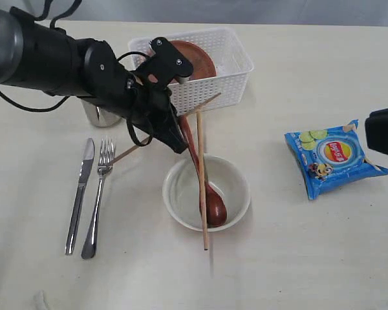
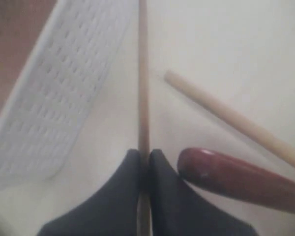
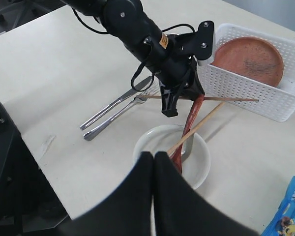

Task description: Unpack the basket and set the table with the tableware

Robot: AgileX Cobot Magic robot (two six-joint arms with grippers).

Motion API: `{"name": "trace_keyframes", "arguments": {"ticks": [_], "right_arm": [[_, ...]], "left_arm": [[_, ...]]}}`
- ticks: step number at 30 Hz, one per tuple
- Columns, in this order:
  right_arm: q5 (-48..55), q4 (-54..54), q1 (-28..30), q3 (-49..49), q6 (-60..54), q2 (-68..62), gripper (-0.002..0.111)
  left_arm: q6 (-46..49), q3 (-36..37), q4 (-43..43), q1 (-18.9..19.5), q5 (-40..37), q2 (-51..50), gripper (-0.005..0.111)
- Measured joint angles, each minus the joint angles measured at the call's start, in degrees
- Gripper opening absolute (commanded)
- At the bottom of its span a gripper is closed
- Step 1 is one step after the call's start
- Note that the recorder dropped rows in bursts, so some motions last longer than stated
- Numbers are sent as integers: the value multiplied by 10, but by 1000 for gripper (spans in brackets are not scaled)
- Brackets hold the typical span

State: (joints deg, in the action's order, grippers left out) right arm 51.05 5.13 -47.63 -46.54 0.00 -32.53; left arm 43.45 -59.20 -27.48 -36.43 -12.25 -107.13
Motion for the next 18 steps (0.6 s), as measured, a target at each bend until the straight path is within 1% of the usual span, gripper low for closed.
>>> {"name": "trace_keyframes", "arguments": {"ticks": [13,17,18], "right_arm": [[1,1,0,0,5,0,0],[2,1,0,0,7,0,0],[2,1,0,0,7,0,0]], "left_arm": [[0,0,13,0,1,33,0],[-3,0,13,0,11,70,0],[-24,0,13,0,7,85,0]]}}
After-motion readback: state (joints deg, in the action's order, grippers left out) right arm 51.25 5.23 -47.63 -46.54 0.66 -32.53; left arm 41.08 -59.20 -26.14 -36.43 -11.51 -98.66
